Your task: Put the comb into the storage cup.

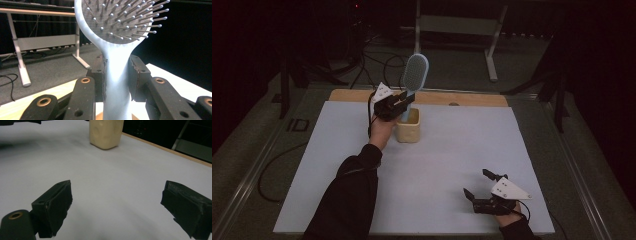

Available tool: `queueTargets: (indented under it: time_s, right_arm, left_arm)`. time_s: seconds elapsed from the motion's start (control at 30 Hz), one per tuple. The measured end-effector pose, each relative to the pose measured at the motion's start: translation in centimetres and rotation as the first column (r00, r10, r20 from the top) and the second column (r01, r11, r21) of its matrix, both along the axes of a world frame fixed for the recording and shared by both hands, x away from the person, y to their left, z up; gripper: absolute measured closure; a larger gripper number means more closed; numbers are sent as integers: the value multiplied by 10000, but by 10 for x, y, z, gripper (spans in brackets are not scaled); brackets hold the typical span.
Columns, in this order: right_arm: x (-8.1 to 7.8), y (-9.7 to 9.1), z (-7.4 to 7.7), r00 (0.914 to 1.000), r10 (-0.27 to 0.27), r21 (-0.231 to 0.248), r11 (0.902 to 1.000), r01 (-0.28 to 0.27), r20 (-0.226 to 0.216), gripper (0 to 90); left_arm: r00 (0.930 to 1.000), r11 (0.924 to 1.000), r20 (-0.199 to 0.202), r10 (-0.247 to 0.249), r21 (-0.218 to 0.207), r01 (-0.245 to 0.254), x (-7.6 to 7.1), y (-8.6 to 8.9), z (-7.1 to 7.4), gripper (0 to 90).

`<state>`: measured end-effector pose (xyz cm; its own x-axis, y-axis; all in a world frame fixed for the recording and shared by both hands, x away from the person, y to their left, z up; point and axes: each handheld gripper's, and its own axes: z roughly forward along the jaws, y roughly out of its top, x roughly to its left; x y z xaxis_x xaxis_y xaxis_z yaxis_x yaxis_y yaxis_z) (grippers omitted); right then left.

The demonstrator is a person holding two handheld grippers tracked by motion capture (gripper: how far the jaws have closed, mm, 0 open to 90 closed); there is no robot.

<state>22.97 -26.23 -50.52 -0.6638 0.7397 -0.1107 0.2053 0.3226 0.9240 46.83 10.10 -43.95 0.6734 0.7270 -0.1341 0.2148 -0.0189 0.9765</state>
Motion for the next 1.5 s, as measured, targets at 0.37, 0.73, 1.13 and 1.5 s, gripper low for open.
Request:
queueTargets:
  time_s: [0.37,0.73,1.13,1.5]
  right_arm:
    - [0,0,0,10000,51,5,10000,-51,-31,90]
    - [0,1,-1,10000,71,12,10000,-70,-70,90]
    - [0,1,0,10000,58,-20,10000,-58,-25,90]
    - [0,1,0,10000,48,-24,10000,-49,-26,90]
  left_arm:
    - [9997,10000,-225,30,67,-28,-2,-1,-14,698]
    - [9990,9986,-403,-193,489,212,-4,-1,-21,696]
    - [9959,9973,-604,-680,234,695,-9,9,-17,224]
    - [9861,9898,-953,-1364,295,1397,-9,10,-14,45]
